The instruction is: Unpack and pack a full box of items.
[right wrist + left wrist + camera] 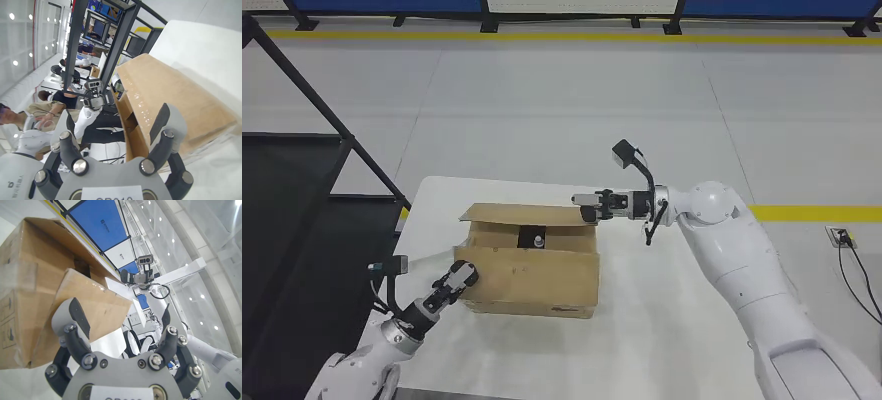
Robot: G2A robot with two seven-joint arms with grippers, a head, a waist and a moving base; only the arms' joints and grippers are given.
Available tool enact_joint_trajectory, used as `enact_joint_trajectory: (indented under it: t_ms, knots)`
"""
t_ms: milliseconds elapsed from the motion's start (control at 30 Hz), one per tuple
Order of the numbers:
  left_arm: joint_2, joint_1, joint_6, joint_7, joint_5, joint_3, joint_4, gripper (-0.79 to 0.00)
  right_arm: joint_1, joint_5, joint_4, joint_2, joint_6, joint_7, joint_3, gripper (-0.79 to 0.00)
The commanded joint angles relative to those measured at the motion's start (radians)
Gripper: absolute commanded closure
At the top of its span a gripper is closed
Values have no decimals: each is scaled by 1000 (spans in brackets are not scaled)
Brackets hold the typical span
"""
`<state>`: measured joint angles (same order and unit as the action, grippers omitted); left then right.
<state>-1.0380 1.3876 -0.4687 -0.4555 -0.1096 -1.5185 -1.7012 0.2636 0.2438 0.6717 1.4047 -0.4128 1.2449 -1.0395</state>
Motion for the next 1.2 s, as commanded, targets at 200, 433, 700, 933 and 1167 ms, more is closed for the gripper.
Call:
enact_joint_trajectory:
  t_ms: [200, 433, 700, 933, 1167]
  knots:
    - [-12, -54, 5, 45, 71, 62, 44, -785, 39, 20, 49, 11, 208, -90, 25, -785]
    - [-18, -75, -9, 69, 113, 82, 63, -785, 75, 40, 96, 17, 302, -121, 41, -785]
    - [-24, -88, -24, 83, 142, 101, 79, -785, 169, 51, 192, -2, 311, -86, 19, -785]
    - [-27, -82, -46, 90, 140, 100, 84, -785, 261, 13, 292, -28, 312, -149, -24, -785]
    - [-19, -20, -96, 112, 58, 3, 54, -785, 317, -1, 340, -40, 314, -196, -45, -785]
